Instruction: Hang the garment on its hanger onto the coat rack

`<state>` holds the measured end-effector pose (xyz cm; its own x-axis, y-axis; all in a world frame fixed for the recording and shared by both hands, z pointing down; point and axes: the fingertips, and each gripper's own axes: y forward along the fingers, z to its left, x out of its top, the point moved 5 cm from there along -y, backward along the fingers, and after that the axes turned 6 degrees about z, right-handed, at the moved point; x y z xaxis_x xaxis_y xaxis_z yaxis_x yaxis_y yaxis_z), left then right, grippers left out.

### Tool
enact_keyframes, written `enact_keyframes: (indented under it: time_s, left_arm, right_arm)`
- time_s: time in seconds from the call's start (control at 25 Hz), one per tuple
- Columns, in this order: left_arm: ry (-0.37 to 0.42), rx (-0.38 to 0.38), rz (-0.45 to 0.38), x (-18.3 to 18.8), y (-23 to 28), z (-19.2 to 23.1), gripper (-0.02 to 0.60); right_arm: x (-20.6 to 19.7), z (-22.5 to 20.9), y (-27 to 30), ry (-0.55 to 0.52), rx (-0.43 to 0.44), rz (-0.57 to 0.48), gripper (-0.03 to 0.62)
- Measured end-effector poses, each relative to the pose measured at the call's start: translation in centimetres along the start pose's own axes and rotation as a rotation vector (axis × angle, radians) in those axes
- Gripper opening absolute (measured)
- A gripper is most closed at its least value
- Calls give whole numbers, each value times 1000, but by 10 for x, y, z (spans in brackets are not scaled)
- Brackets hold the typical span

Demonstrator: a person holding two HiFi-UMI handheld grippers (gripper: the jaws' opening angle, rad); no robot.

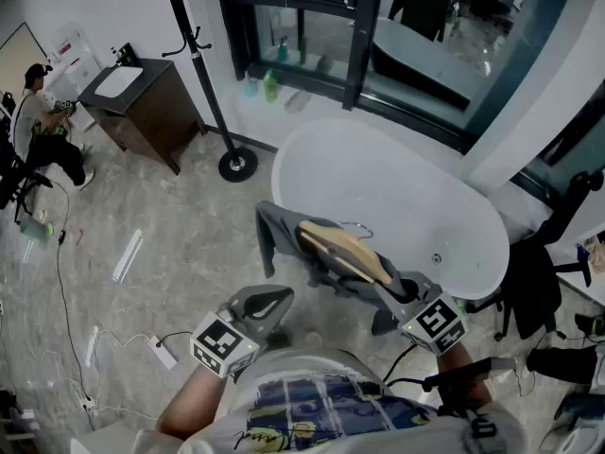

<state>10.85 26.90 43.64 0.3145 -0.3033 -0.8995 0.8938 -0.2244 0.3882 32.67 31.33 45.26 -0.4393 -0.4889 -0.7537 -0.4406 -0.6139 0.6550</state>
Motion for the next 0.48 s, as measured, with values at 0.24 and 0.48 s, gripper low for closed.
enact_keyframes:
  time_s: [0.24, 0.48]
  left_arm:
    - [-2, 3, 0, -3, -1, -7, 3]
    - [-16, 48, -1, -8, -8, -10, 3]
  right_arm:
    - [-3, -4, -1, 8, -7, -3, 9]
    - [-4, -6, 5, 5, 37, -8, 9]
